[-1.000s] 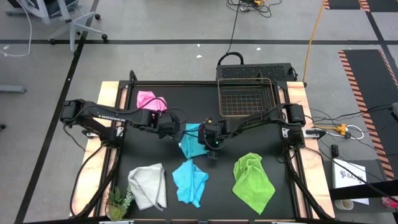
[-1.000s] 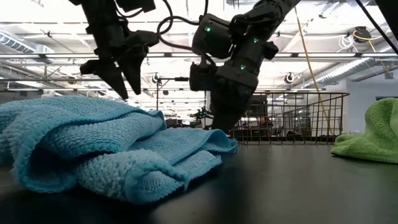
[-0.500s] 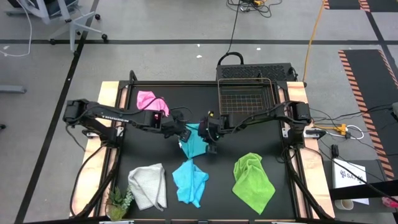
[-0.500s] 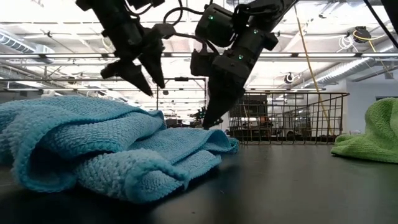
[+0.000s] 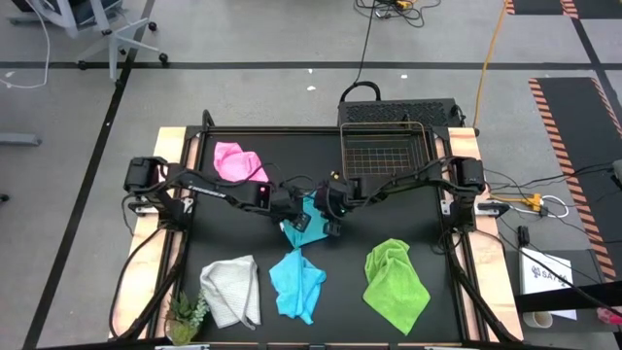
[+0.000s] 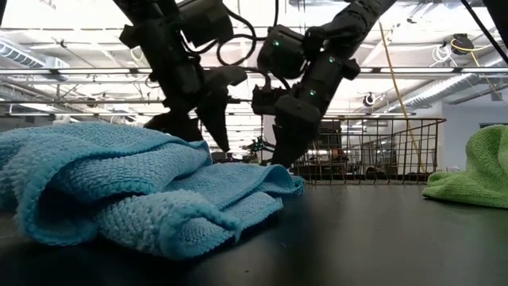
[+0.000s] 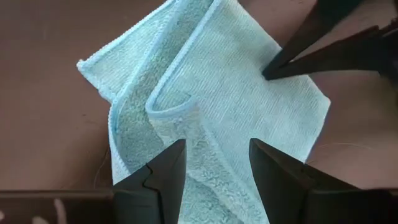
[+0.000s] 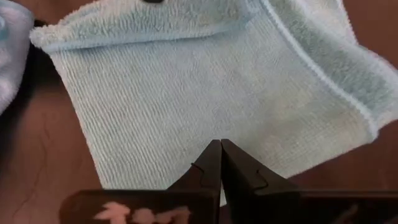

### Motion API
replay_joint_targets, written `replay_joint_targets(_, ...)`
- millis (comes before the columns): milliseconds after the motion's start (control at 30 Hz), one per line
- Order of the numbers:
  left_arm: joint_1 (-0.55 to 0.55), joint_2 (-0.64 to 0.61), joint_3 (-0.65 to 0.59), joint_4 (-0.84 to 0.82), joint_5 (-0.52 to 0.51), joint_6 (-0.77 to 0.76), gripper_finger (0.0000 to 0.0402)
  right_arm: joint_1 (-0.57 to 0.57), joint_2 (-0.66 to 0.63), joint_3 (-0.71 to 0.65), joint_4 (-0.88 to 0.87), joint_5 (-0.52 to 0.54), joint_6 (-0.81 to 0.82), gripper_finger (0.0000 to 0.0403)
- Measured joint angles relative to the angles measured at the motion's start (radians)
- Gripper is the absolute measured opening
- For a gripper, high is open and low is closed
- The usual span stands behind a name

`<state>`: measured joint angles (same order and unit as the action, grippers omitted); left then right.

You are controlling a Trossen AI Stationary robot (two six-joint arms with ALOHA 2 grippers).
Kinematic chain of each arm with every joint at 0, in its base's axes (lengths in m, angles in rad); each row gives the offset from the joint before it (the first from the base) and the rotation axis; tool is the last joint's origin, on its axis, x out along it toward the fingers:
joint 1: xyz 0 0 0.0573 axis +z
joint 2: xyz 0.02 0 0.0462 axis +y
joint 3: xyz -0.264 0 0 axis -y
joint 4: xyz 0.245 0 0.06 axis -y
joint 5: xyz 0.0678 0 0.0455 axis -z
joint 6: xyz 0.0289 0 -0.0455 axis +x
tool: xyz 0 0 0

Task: Fold microfiber towels
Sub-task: Fold the top blue towel

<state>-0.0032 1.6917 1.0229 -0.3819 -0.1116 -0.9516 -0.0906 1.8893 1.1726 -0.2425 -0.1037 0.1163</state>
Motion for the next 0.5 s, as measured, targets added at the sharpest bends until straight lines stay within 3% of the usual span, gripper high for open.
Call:
replay_joint_targets(333,-0.008,0.000,0.000,0.148,0.008,-0.005,0.0177,0.000,-0.001,-0.044,0.114,-0.001,0.055,0.0000)
replay_joint_targets(500,-0.011,0.007,0.000,0.125,-0.037,-0.017,0.0177,0.000,-0.001,-0.044,0.114,-0.001,0.055,0.0000)
